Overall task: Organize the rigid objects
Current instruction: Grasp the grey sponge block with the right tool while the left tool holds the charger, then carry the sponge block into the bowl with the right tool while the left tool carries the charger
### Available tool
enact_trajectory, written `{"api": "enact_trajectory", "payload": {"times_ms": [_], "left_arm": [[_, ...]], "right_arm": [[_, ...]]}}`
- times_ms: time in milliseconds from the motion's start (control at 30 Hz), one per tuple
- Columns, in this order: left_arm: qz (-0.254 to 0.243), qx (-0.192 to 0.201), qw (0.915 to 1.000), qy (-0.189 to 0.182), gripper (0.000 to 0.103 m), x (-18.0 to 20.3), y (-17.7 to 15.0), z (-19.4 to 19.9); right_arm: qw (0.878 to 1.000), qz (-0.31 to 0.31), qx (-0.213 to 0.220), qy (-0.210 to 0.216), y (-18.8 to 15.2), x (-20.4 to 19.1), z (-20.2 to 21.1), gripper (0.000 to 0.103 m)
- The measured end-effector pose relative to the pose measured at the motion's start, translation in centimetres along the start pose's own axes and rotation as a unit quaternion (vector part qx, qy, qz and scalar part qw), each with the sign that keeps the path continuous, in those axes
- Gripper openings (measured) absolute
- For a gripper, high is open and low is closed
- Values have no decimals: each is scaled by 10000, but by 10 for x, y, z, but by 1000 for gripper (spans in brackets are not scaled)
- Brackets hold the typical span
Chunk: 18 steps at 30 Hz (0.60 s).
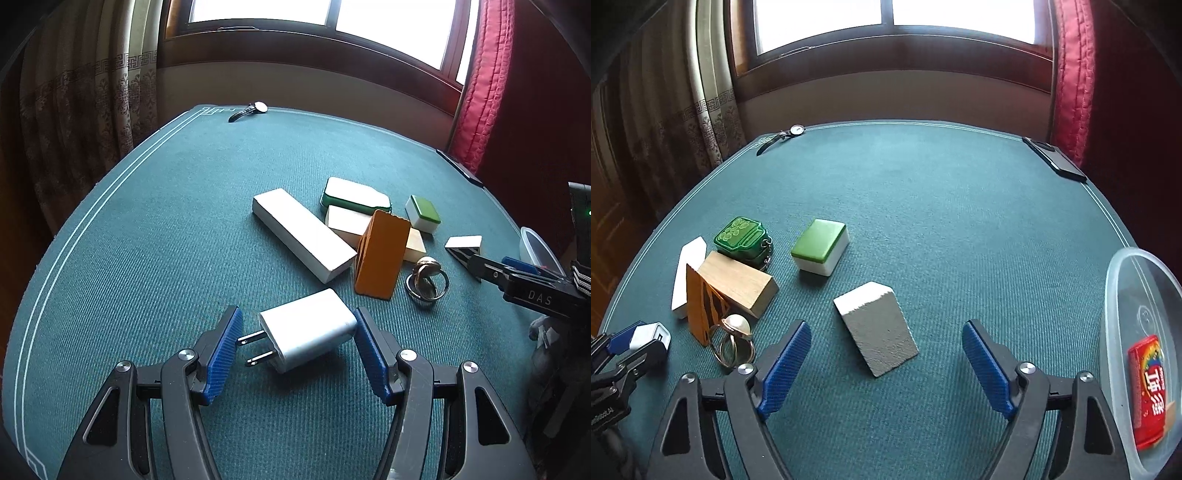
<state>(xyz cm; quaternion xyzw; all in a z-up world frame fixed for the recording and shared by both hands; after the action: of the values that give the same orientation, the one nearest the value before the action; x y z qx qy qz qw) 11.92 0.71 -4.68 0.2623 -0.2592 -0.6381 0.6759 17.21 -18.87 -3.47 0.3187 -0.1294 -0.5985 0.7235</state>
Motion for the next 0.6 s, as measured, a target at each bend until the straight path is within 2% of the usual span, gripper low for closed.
{"api": "enact_trajectory", "payload": {"times_ms": [67,133,200,233,267,367,600], "left_arm": [[2,-1,10000,-7,62,0,0,0],[9,-5,10000,-17,62,1,-1,1],[5,-9,10000,-30,62,1,-1,0],[3,-11,10000,-43,62,1,-1,0],[-3,-14,10000,-52,62,2,-1,0],[-27,-14,10000,-76,62,4,-1,1],[-71,-11,9999,-127,62,10,-2,3]], "right_arm": [[9999,28,-84,57,2,-2,-7,70],[9999,71,-106,12,3,0,-11,65],[9999,132,-110,15,3,-1,-10,54],[9998,170,-114,4,2,-2,-9,45],[9997,206,-110,-11,1,-3,-8,41],[9996,259,-91,-13,-5,-3,-3,34],[10000,7,-11,87,-17,9,20,33]]}}
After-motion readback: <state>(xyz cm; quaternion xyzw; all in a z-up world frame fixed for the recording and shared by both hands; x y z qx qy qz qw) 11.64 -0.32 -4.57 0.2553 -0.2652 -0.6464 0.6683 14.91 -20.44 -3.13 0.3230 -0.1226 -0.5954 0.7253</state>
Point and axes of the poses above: each gripper's, at about its wrist camera, not at the fingertips, and z roughly against the way its jaws point, x to its right, y to its top, the point moved 9 cm from there along -z, roughly the way its jaws point, and after that the axes turned 13 degrees about y, right-handed, at the moved point
